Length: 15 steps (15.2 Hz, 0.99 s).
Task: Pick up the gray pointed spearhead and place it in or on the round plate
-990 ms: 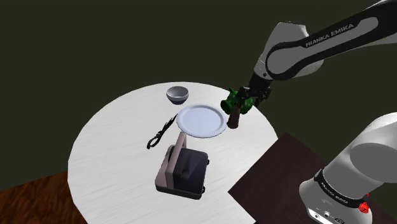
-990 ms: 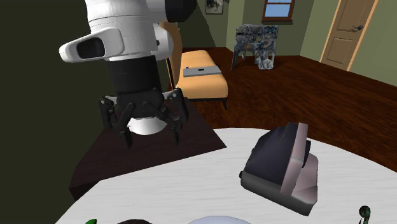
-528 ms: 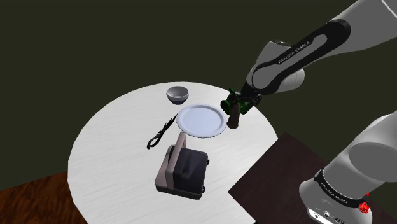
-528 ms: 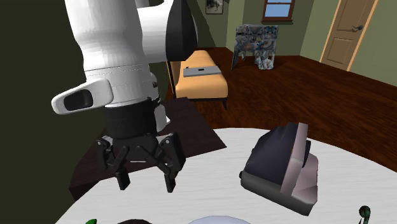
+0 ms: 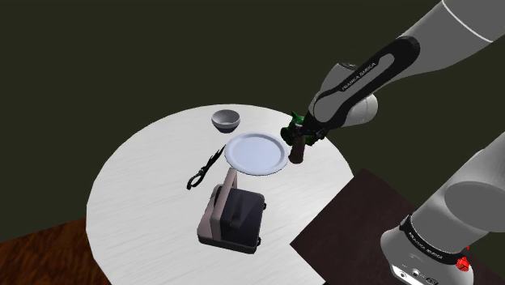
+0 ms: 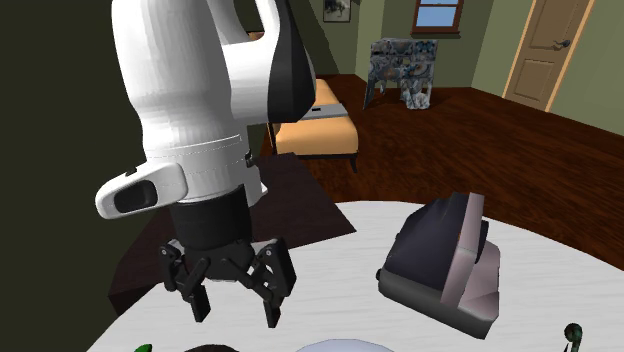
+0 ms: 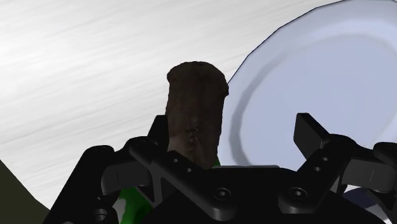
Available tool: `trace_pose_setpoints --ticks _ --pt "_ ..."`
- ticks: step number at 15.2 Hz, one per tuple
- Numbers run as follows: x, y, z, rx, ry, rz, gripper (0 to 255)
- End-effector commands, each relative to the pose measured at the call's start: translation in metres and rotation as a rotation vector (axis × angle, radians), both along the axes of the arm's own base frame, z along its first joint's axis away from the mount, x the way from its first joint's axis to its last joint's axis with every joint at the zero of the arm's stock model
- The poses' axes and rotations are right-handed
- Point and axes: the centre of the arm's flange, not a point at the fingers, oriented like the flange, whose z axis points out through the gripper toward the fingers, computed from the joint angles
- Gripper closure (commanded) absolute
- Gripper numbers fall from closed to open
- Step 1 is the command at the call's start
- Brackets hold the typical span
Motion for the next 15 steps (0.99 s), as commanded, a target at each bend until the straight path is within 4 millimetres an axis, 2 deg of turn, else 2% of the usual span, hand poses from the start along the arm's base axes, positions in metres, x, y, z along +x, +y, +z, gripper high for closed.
trace_pose_setpoints --ticks 1,5,6,15 --pt "0.0003 0.0002 -0.0008 0.0 0.0 0.0 0" --pt "0.0003 0.0002 -0.0008 0.0 0.0 0.0 0" --pt "0.0003 0.0002 -0.0008 0.0 0.0 0.0 255" --pt "0.0003 0.0002 -0.0008 0.0 0.0 0.0 255"
